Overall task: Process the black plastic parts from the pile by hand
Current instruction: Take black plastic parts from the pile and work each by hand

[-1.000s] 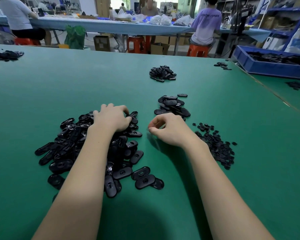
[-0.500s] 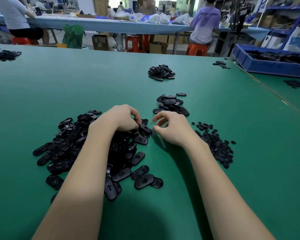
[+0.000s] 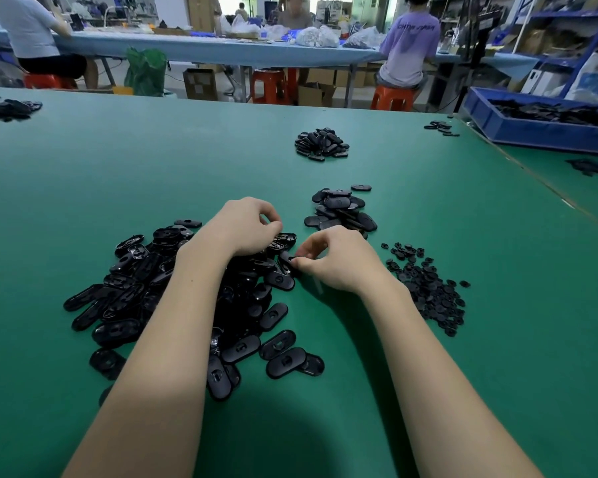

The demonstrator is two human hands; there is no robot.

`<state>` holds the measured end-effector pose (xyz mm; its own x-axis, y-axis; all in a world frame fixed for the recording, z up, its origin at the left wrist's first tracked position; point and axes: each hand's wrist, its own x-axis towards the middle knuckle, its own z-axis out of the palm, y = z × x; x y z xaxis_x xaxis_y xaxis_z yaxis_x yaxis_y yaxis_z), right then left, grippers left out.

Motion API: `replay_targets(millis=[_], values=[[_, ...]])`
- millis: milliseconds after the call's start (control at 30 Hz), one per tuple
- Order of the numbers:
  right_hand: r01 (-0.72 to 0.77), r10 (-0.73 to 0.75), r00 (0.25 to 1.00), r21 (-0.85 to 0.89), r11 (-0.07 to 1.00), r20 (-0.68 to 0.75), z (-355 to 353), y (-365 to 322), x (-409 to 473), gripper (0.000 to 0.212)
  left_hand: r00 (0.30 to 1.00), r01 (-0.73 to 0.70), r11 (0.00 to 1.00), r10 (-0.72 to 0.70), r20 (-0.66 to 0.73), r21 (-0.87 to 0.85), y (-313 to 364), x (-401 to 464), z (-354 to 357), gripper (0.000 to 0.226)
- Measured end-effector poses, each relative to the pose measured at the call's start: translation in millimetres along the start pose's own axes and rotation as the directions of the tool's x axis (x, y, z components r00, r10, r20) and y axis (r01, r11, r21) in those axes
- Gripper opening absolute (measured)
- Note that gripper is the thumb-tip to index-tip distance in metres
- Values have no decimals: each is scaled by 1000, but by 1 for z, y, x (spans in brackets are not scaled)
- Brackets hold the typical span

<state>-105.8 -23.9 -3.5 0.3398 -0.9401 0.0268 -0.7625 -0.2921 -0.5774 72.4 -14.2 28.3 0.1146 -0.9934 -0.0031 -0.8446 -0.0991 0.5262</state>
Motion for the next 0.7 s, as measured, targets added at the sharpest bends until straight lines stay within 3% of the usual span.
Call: replay_targets(millis=[167, 300, 400, 533, 700], values=[[-15, 15, 1000, 216, 976, -2, -5, 5, 2, 12, 998, -48, 997, 46, -38, -59, 4, -2, 2, 15], [-50, 69, 997, 460, 886, -24, -24, 19, 0, 9, 991, -128, 984, 124, -39, -121, 15, -6, 5, 13], [-49, 119, 989, 555, 830, -92, -41, 31, -4, 6, 982, -183, 947, 190, 1, -266, 29, -9, 11, 13], [-82, 166, 981, 570, 818, -96, -55, 42, -12, 6, 973, -183, 865, 227, 39, -466, 45, -11, 25, 15], [-154, 235, 962, 435, 887, -137, -67, 54, -17, 9, 994, -57, 773, 104, 37, -632, 50, -10, 43, 12]])
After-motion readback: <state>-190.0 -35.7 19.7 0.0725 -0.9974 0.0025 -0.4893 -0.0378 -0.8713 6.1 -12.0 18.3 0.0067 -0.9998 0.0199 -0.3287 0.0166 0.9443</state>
